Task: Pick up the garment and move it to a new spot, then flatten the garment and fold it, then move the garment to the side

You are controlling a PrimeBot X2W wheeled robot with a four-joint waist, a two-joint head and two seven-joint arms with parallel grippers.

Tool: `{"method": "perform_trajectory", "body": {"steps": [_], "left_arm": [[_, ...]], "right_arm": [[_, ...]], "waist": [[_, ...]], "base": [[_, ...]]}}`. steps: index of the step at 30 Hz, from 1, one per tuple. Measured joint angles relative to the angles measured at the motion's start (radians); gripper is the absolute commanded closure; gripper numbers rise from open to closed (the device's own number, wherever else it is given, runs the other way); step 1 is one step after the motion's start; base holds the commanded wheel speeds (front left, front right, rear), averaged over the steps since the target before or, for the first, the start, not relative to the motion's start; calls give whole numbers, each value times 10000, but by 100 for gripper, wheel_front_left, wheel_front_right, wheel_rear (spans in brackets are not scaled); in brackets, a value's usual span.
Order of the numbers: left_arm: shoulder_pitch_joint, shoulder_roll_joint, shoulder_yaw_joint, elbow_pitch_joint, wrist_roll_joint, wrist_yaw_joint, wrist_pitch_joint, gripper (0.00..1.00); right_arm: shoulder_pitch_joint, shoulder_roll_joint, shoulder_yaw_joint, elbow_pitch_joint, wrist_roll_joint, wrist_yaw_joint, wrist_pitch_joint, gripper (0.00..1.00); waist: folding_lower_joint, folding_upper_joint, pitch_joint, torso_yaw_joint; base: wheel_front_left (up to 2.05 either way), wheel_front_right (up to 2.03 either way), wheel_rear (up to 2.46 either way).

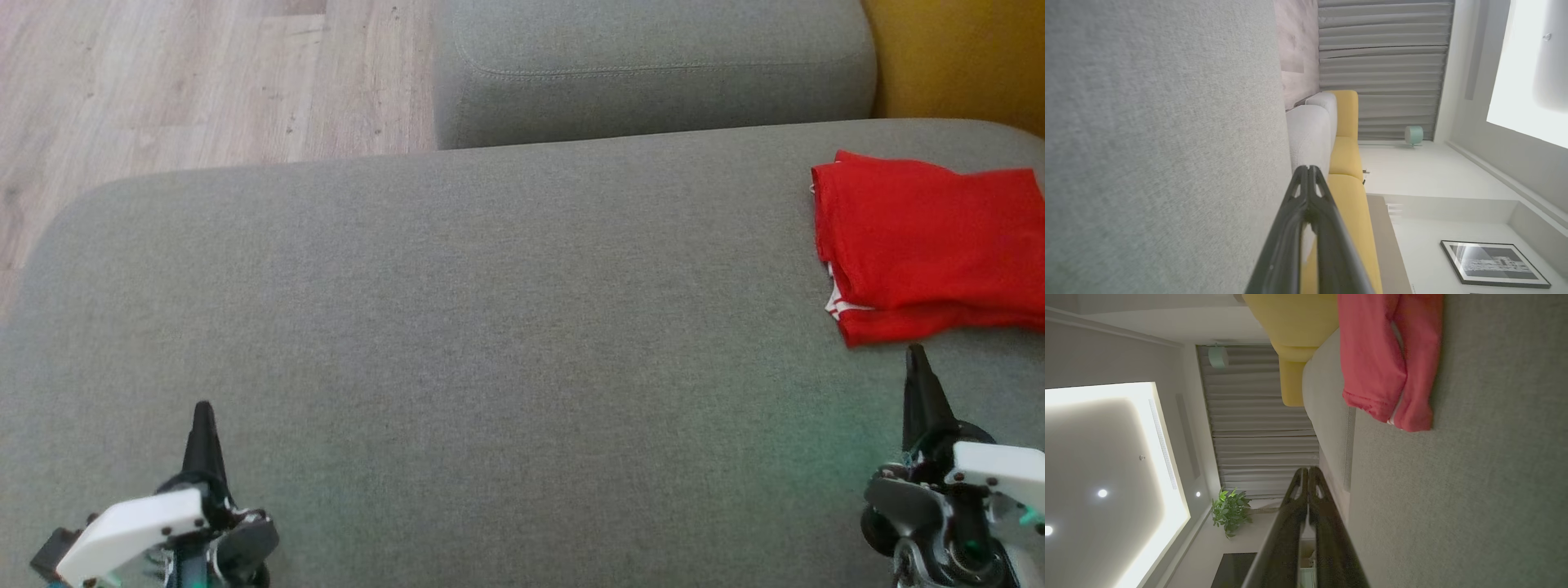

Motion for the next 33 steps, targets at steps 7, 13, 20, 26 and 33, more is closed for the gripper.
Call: {"method": "perform_trajectory", "body": {"steps": [7, 13, 20, 26, 33], "left_arm": [[-121, 0, 59, 8, -253, -59, 65, 100], [-122, -2, 71, 8, -253, -59, 67, 100], [-122, -4, 81, 8, -253, -59, 67, 100], [-122, -6, 86, 8, -253, -59, 69, 100], [-122, -8, 92, 8, -253, -59, 100, 100]], "right_arm": [[0, 0, -75, 0, 249, 0, 86, 100], [0, 0, -94, 0, 249, 0, 88, 100], [0, 2, -111, 0, 249, 0, 117, 100], [0, 6, -136, 0, 247, 0, 125, 100], [0, 10, -151, 0, 247, 0, 176, 100]], "waist": [[0, 0, -1, -3], [0, 0, -1, -3], [0, 0, -1, -3], [0, 0, -1, -3], [0, 0, -1, -3]], "base": [[0, 0, 0], [0, 0, 0], [0, 0, 0], [0, 0, 0], [0, 0, 0]]}}
